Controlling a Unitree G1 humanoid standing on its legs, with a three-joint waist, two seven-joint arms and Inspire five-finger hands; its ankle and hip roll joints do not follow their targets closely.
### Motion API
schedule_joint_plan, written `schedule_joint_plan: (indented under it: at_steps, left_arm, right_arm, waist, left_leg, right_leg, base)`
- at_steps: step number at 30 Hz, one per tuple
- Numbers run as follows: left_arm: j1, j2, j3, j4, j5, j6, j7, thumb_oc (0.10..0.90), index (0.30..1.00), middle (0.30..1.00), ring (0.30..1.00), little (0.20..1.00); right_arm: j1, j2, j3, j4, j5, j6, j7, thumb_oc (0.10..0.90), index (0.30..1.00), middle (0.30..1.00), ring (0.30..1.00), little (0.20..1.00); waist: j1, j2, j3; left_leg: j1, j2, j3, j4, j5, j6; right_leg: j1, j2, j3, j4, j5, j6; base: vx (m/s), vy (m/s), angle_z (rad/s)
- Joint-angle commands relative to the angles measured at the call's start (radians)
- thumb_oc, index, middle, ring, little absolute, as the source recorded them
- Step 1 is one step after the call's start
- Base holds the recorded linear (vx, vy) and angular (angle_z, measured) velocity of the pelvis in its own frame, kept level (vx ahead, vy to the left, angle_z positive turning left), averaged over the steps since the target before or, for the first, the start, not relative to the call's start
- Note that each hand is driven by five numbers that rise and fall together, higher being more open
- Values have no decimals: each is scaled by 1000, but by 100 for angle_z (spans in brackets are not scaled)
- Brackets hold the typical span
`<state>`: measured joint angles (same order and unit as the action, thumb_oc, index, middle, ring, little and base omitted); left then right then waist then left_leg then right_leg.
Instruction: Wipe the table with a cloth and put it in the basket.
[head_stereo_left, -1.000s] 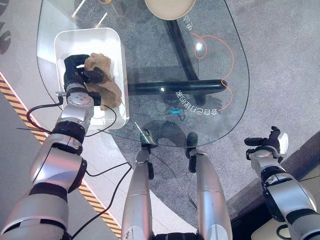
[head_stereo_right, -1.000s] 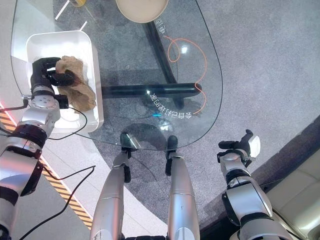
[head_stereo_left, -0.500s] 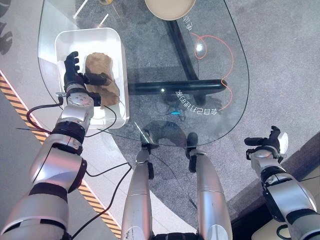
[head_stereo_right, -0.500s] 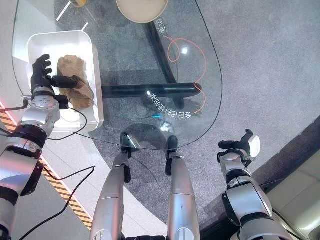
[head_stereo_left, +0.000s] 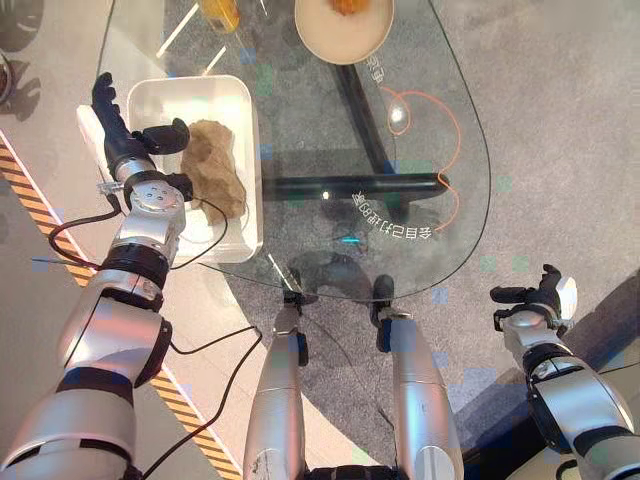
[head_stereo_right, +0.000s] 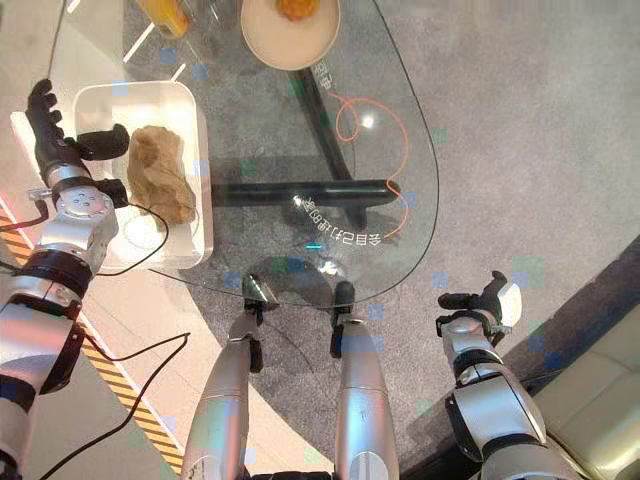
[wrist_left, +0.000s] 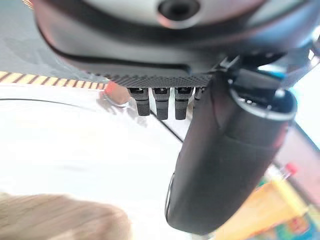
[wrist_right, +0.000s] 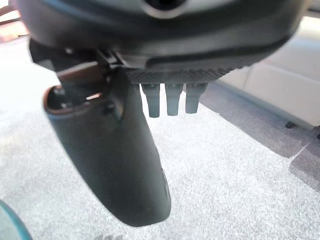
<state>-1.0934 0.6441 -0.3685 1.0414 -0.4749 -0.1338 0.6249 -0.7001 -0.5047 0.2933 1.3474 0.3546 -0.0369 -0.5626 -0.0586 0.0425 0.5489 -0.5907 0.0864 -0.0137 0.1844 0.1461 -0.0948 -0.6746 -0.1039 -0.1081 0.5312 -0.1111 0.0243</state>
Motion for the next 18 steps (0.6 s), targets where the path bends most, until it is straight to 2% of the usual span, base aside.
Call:
schedule_joint_plan:
  at_steps: [1, 4, 6, 10, 12, 13, 15, 18]
  left_arm:
    - [-52, 123, 58, -36, 43, -104, 73, 800, 900, 900, 900, 900]
    - [-40, 140, 61, -48, 41, -116, 64, 800, 900, 900, 900, 900]
    - [-21, 155, 66, -66, 35, -122, 49, 800, 900, 900, 900, 900]
    - [75, 186, 102, -116, 3, -149, -1, 800, 900, 900, 900, 900]
    - [128, 189, 126, -138, -5, -162, -23, 800, 900, 900, 900, 900]
    - [186, 190, 157, -155, -30, -173, -70, 800, 900, 900, 900, 900]
    - [273, 181, 198, -185, -49, -168, -136, 800, 900, 900, 900, 900]
    - [360, 164, 239, -208, -49, -156, -191, 800, 900, 900, 900, 900]
  right_arm:
    - [42, -49, -28, 19, 16, -17, -50, 800, 900, 900, 900, 900]
    - [64, -45, -36, 21, 12, -15, -45, 800, 900, 900, 900, 900]
    - [87, -40, -44, 20, 5, -13, -41, 800, 900, 900, 900, 900]
    - [189, -33, -78, 19, -7, -28, -5, 800, 900, 900, 900, 900]
    - [233, -31, -94, 15, 16, -14, 64, 800, 900, 900, 900, 900]
    - [277, -27, -109, 22, 23, 0, 152, 800, 900, 900, 900, 900]
    - [338, -29, -125, 29, 19, 1, 236, 800, 900, 900, 900, 900]
    - [390, -30, -141, 37, -2, 6, 293, 800, 900, 900, 900, 900]
  waist:
    - [7, -12, -29]
    - [10, -15, -29]
    - [15, -14, -50]
    - [29, -6, -130]
    - [34, -4, -158]
    - [41, -3, -187]
    - [51, -1, -226]
    - [58, -1, -263]
  left_leg:
    - [44, -33, 55, 75, -123, 40]
    - [112, -32, 58, 34, -120, 33]
    - [149, -33, 63, -9, -104, 29]
    - [263, -42, 63, -127, -82, 22]
    - [303, -44, 62, -165, -75, 20]
    - [341, -46, 60, -195, -70, 17]
    - [398, -50, 59, -233, -66, 16]
    - [444, -52, 59, -257, -65, 16]
  right_leg:
    - [63, 20, 33, -179, 98, 59]
    - [129, 14, 30, -212, 99, 69]
    - [167, 8, 26, -252, 116, 77]
    - [285, -10, 22, -343, 129, 94]
    - [330, -15, 18, -374, 132, 97]
    - [377, -22, 11, -405, 135, 99]
    - [448, -28, -3, -449, 139, 102]
    - [507, -29, -12, -481, 143, 104]
  base:
    - [-30, -47, -1]
    - [-14, -41, 4]
    - [19, -36, 6]
    - [57, -22, -1]
    - [62, -5, 2]
    - [124, -3, 3]
    - [127, 6, 9]
    - [112, 12, 12]
